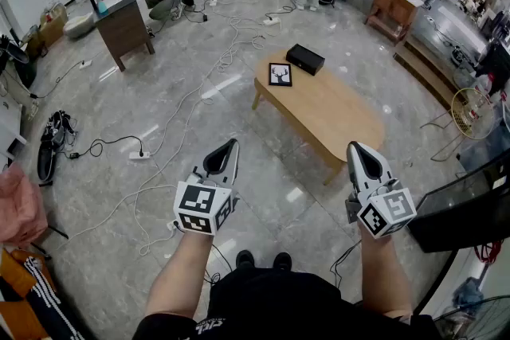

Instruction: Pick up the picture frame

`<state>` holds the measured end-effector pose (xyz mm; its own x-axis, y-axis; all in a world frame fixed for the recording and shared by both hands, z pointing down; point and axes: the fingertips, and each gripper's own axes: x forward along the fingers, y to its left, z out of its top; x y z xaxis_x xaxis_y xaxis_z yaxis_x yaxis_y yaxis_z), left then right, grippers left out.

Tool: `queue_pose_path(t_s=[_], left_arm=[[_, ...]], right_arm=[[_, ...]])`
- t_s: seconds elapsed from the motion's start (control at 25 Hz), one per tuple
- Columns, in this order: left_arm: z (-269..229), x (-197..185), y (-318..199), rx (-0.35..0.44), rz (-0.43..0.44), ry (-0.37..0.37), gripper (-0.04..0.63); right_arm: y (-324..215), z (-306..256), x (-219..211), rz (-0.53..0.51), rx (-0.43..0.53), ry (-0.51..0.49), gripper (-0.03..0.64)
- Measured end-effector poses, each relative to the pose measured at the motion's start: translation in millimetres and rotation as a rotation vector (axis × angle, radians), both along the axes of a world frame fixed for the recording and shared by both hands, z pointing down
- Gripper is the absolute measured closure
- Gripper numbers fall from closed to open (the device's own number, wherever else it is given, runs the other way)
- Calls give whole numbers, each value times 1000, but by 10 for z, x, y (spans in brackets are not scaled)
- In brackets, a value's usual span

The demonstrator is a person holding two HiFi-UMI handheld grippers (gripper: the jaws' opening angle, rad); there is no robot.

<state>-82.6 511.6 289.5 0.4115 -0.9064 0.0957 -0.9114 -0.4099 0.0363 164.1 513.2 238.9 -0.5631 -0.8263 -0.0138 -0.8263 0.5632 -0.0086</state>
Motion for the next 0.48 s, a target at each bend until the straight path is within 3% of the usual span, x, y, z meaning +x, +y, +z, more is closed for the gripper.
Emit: queue_pose_path(t_s=[0.48], left_arm=[[-4,-579,105,19,-8,-13,589]], right_arm=[[77,10,-510,21,2,24,614]])
